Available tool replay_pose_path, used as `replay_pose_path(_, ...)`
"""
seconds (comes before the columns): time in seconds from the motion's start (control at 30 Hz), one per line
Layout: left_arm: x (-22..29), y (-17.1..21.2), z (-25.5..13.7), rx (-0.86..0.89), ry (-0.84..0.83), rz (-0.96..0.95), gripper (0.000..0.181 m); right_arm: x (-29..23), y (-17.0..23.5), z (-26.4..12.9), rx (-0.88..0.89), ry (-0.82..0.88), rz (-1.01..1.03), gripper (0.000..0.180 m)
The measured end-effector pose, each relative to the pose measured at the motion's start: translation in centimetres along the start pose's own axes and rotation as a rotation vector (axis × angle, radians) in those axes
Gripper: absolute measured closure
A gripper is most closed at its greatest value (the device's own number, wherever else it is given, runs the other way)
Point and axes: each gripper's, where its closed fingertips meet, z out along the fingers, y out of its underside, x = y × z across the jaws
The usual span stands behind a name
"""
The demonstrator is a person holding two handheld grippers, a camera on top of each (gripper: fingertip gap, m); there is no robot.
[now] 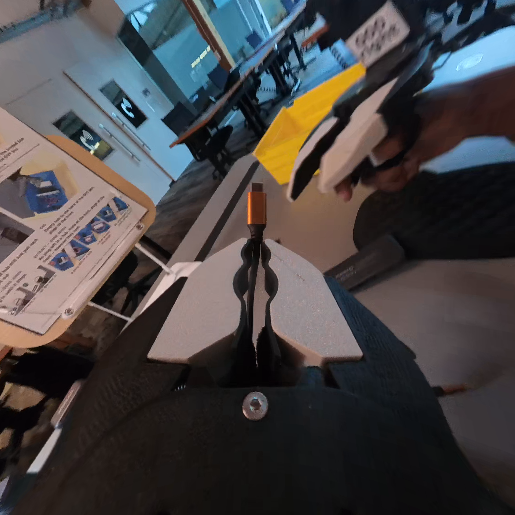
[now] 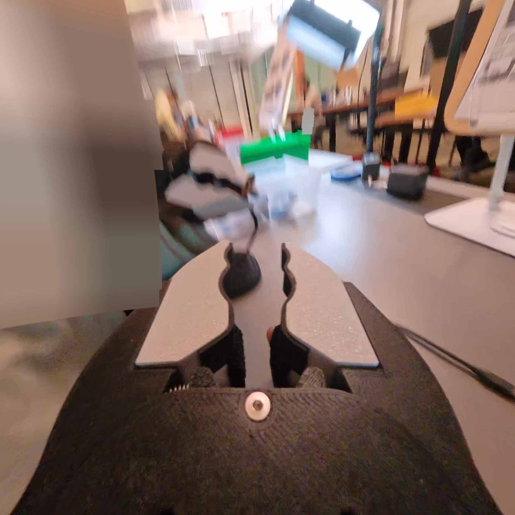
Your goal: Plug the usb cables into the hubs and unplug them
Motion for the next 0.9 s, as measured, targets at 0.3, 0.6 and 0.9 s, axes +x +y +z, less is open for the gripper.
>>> replay_pose_path(0.3,1.8,3.5,0.3,-0.105,0.091,-0.067,0.174,1.3,12.2,-5.5,-0.722,0.088,-0.756,0.115)
replay_pose_path(0.6,2.9,4.0,0.9,-0.102,0.114,-0.078,0.174,1.0,13.0,-3.9,-0.791,0.091,-1.158,0.128)
replay_pose_path(0.9,3.4,4.8,0.8,-0.15,0.12,-0.046,0.174,2.0,13.1,-2.6,-0.794,0.198,-1.312,0.162)
